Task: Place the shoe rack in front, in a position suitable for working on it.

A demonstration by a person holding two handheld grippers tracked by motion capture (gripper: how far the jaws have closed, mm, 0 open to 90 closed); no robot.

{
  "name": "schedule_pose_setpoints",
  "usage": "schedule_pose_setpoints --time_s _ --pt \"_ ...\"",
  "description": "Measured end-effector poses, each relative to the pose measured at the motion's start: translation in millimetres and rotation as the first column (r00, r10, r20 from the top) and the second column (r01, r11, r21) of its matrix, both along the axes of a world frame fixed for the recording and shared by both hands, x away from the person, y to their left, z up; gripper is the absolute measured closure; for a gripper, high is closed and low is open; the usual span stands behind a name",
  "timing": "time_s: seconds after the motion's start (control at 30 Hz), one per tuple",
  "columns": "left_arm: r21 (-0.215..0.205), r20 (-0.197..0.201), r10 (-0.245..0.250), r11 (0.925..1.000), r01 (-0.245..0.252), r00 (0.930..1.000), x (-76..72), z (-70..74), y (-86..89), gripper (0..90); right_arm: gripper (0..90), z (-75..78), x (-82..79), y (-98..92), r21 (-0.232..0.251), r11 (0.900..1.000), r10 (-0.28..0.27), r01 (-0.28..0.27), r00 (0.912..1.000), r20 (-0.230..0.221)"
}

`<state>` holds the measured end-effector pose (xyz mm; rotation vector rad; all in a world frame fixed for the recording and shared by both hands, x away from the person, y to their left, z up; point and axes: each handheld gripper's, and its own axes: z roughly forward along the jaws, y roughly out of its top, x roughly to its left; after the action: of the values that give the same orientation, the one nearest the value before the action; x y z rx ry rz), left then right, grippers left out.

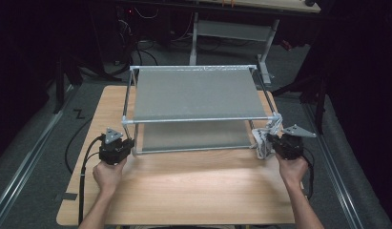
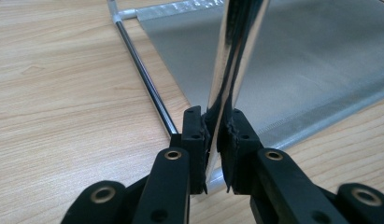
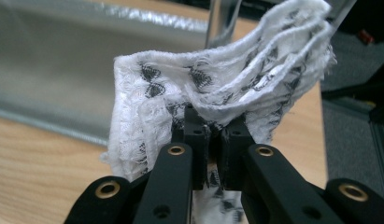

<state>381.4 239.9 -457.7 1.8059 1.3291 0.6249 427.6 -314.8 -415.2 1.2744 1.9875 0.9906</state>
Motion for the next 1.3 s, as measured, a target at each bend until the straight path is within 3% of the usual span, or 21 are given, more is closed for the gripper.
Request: schedule_pose_setpoints --time_s 0.1,0.23,0.37,0.5,0.73,0.9,1.03,1.13,1.3 --pt "-0.002 0.003 -0.002 1.0 0.002 1.0 -0.1 -0.4 -0.2 80.3 84.3 14.5 0.2 -2.4 0.019 1.0 0.001 -0.001 0.9996 0.027" --pt "-0.003 0.001 -0.008 1.0 0.008 1.0 0.0 -0.4 1.5 80.2 84.2 28.2 -2.0 1.7 -0.006 1.0 0.0 0.0 0.9985 0.054" --pt "-0.001 -0.003 -0.01 0.9999 0.01 0.9999 0.4 0.2 2.4 80.2 84.2 29.6 -1.7 3.0 -0.002 1.0 0.001 -0.001 0.9988 0.049" --pt "0.0 -0.007 -0.01 1.0 0.01 0.9999 0.4 0.5 2.7 80.2 84.3 12.8 5.5 4.2 -0.013 1.0 -0.003 0.003 1.0 -0.005" --pt "0.006 -0.008 -0.009 0.9999 0.009 0.9999 0.4 1.1 2.8 80.3 84.3 -35.4 13.2 6.9 -0.026 0.999 -0.022 0.019 0.9936 -0.111" --pt "0.009 -0.008 -0.007 0.9999 0.008 0.9999 -0.1 1.2 3.4 80.3 84.3 -52.5 16.6 8.9 -0.022 0.999 -0.03 0.027 0.9877 -0.153" --pt "0.008 -0.005 -0.014 0.9999 0.014 0.9999 0.3 0.7 4.1 80.4 84.2 -37.5 14.1 10.8 -0.023 0.999 -0.035 0.032 0.9891 -0.143" --pt "0.006 -0.006 -0.015 0.9999 0.015 0.9999 0.3 0.7 4.5 80.4 84.2 -14.2 9.2 11.9 -0.017 1.0 -0.028 0.027 0.9949 -0.097" --pt "0.011 -0.002 -0.015 0.9998 0.015 0.9999 0.4 0.5 3.8 80.5 84.3 8.7 2.2 8.0 0.01 1.0 -0.02 0.02 0.9993 -0.032"
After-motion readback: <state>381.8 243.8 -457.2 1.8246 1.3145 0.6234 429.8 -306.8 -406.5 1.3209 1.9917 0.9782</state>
